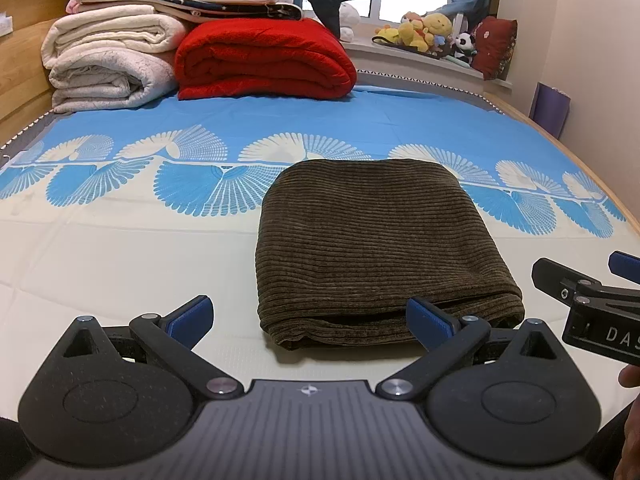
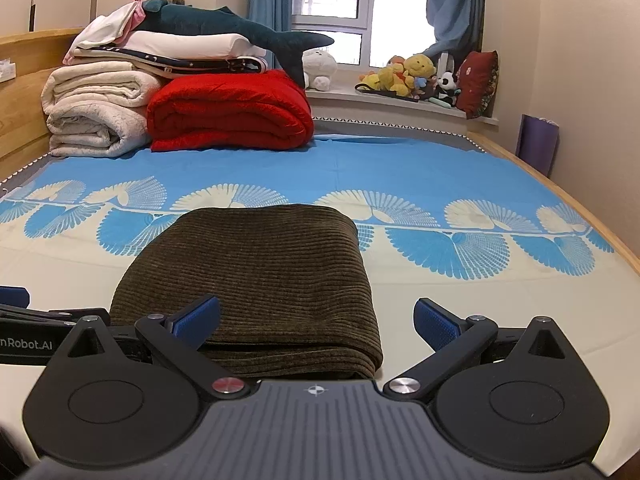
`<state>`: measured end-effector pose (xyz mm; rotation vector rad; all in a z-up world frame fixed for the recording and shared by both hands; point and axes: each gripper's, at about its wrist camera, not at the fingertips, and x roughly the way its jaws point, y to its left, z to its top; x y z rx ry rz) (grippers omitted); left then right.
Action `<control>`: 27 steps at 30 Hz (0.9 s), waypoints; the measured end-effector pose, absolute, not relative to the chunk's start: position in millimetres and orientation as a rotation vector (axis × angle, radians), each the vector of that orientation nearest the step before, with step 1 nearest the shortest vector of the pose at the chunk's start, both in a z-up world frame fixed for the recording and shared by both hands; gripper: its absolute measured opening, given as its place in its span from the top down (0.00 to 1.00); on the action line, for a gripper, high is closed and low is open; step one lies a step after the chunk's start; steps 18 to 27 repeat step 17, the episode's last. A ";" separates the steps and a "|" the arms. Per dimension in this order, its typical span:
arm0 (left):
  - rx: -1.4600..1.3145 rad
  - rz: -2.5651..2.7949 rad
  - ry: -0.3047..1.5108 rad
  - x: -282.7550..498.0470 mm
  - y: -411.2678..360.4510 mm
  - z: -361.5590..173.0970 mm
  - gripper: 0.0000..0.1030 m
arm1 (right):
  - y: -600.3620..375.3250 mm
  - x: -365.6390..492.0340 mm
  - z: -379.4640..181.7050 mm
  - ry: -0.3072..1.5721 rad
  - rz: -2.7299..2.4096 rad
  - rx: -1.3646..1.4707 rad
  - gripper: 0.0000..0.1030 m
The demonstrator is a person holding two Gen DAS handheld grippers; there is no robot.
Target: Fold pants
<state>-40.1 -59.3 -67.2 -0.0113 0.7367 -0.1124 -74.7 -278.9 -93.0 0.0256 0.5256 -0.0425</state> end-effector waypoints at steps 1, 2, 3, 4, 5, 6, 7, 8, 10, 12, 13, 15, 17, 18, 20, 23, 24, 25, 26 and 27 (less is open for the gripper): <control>-0.011 -0.112 0.736 -40.1 -59.4 -67.2 0.00 | -279.1 -74.8 -93.1 0.526 -0.042 0.026 0.01; -0.011 -0.112 0.737 -39.9 -59.3 -67.2 0.00 | -278.7 -74.6 -92.8 0.526 -0.042 0.027 0.01; -0.011 -0.112 0.737 -39.9 -59.5 -67.3 0.00 | -278.5 -74.4 -92.4 0.526 -0.041 0.028 0.01; -0.010 -0.112 0.737 -39.8 -59.6 -67.2 0.00 | -278.6 -74.4 -92.4 0.525 -0.042 0.027 0.01; -0.011 -0.112 0.737 -39.8 -59.6 -67.2 0.00 | -278.6 -74.7 -92.4 0.525 -0.042 0.027 0.01; -0.012 -0.111 0.737 -40.0 -59.7 -67.2 0.00 | -278.4 -74.6 -92.2 0.525 -0.041 0.028 0.01; -0.011 -0.111 0.737 -39.9 -59.6 -67.1 0.00 | -278.6 -74.7 -92.3 0.525 -0.041 0.028 0.01; -0.011 -0.111 0.737 -39.9 -59.7 -67.2 0.00 | -278.2 -74.7 -92.0 0.524 -0.041 0.028 0.01; -0.012 -0.112 0.736 -39.9 -59.8 -67.0 0.00 | -277.4 -75.0 -91.4 0.523 -0.042 0.029 0.01; -0.010 -0.115 0.733 -40.1 -59.3 -67.1 0.00 | -277.2 -75.0 -91.3 0.523 -0.042 0.029 0.01; -0.008 -0.118 0.732 -40.6 -58.7 -67.5 0.00 | -277.8 -75.2 -91.5 0.523 -0.041 0.028 0.01; -0.009 -0.120 0.729 -41.1 -58.5 -67.7 0.00 | -277.6 -75.2 -91.3 0.521 -0.040 0.027 0.01; -0.010 -0.122 0.730 -41.2 -58.0 -67.8 0.00 | -276.4 -74.8 -91.4 0.520 -0.041 0.027 0.01; -0.010 -0.122 0.730 -41.2 -58.0 -67.8 0.00 | -276.4 -74.8 -91.4 0.520 -0.041 0.027 0.01; -0.010 -0.122 0.730 -41.2 -58.0 -67.8 0.00 | -276.4 -74.8 -91.4 0.520 -0.041 0.027 0.01; -0.010 -0.122 0.730 -41.2 -58.0 -67.8 0.00 | -276.4 -74.8 -91.4 0.520 -0.041 0.027 0.01; -0.010 -0.122 0.730 -41.2 -58.0 -67.8 0.00 | -276.4 -74.8 -91.4 0.520 -0.041 0.027 0.01; -0.010 -0.122 0.730 -41.2 -58.0 -67.8 0.00 | -276.4 -74.8 -91.4 0.520 -0.041 0.027 0.01; -0.010 -0.122 0.730 -41.2 -58.0 -67.8 0.00 | -276.4 -74.8 -91.4 0.520 -0.041 0.027 0.01; -0.010 -0.122 0.730 -41.2 -58.0 -67.8 0.00 | -276.4 -74.8 -91.4 0.520 -0.041 0.027 0.01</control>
